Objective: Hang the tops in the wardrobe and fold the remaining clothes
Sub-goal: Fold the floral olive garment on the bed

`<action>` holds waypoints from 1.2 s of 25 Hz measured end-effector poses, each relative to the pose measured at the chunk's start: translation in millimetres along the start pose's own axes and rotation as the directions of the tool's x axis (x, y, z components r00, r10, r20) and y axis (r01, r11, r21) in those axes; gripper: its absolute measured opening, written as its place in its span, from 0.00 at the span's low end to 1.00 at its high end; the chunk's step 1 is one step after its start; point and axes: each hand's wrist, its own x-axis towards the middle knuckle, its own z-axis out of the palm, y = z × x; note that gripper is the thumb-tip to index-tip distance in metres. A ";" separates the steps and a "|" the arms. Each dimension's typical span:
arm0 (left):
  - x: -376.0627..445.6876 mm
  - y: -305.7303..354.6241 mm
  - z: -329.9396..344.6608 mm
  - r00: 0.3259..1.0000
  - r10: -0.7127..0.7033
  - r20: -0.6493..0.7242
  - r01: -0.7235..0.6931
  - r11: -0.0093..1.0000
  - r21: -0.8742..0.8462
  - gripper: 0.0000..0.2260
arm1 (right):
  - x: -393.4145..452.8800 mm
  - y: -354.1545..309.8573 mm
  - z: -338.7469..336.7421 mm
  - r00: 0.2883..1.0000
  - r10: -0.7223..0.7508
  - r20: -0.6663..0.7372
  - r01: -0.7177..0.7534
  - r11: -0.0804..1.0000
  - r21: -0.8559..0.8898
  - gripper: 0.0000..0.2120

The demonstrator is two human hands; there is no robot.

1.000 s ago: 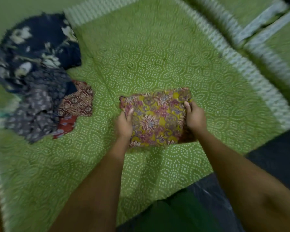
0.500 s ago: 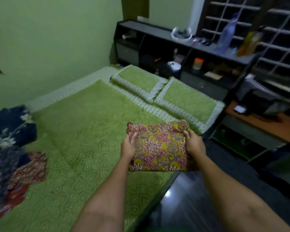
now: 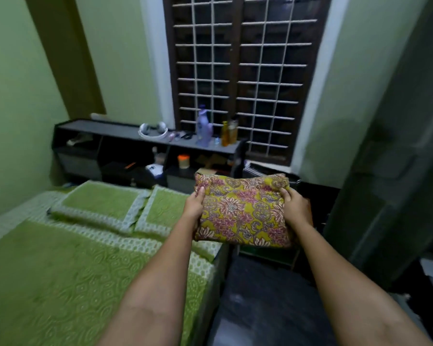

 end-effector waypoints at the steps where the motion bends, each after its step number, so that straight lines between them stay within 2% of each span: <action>1: 16.9 7.3 25.1 0.998 0.009 0.058 -0.008 1.000 -0.011 0.14 | 16.1 9.4 -12.9 0.998 0.028 -0.049 -0.026 0.999 0.030 0.17; 5: 75.9 21.0 121.4 0.967 0.024 0.253 -0.024 1.000 -0.002 0.17 | 73.7 46.9 -56.5 0.978 0.094 -0.184 -0.074 0.991 0.113 0.16; 10: 143.2 49.4 255.2 0.859 0.010 0.511 -0.005 1.000 -0.011 0.14 | 140.4 77.2 -124.6 0.894 0.187 -0.407 -0.151 0.981 0.119 0.14; 15: 173.0 80.3 394.8 0.669 -0.038 0.742 -0.007 0.998 0.058 0.12 | 167.2 108.7 -202.2 0.716 0.293 -0.634 -0.277 0.952 0.127 0.14; 19: 156.3 83.5 501.9 0.540 -0.055 0.840 -0.028 0.996 0.083 0.13 | 168.2 146.7 -265.1 0.548 0.345 -0.762 -0.403 0.907 0.121 0.18; 22: 137.2 75.3 585.4 0.483 -0.024 0.875 -0.166 0.979 0.119 0.14 | 167.7 184.0 -313.0 0.447 0.353 -0.822 -0.476 0.872 0.115 0.18; 26: 99.2 78.3 692.7 0.446 0.144 0.883 -0.462 0.883 0.089 0.15 | 180.1 237.6 -380.4 0.306 0.356 -0.883 -0.515 0.842 0.160 0.19; 28: 85.9 88.2 748.0 0.396 0.185 0.899 -0.521 0.852 0.053 0.16 | 192.5 256.7 -417.0 0.231 0.360 -0.904 -0.523 0.829 0.197 0.21; 30: 78.3 97.5 804.6 0.362 0.198 0.911 -0.519 0.855 0.021 0.16 | 206.3 271.8 -453.0 0.187 0.336 -0.923 -0.521 0.831 0.197 0.21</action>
